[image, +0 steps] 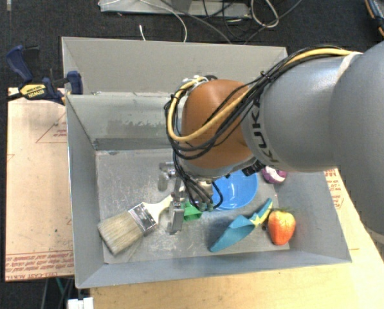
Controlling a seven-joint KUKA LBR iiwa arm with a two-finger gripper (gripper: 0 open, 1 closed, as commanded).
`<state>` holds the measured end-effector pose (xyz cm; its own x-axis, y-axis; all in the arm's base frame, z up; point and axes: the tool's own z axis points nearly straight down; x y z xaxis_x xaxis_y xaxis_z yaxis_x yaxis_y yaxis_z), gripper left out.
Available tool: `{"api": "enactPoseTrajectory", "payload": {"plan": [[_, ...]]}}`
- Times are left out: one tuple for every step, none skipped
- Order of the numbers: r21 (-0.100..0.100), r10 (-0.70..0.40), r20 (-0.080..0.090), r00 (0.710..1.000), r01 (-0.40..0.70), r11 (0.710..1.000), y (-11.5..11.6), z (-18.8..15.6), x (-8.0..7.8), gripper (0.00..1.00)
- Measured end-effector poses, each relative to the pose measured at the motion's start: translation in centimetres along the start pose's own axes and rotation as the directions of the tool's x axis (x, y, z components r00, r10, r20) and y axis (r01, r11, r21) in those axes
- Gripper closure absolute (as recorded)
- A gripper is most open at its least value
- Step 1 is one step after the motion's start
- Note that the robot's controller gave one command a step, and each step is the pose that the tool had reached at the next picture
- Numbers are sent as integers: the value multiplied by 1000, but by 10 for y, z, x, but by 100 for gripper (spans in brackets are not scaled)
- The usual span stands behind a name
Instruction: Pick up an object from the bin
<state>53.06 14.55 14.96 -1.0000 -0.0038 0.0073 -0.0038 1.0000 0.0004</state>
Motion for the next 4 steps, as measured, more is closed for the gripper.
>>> {"api": "enactPoseTrajectory", "payload": {"plan": [[-1, 5, 7, 1000, -5, 1000, -1, -4, -2, 0], [-2, -303, 1, 953, 303, 953, 78, 82, 10, 0], [-1, -180, 8, 984, 180, 984, 88, 80, 17, 0], [-2, -259, 7, 966, 259, 966, 80, 81, 11, 0]]}}
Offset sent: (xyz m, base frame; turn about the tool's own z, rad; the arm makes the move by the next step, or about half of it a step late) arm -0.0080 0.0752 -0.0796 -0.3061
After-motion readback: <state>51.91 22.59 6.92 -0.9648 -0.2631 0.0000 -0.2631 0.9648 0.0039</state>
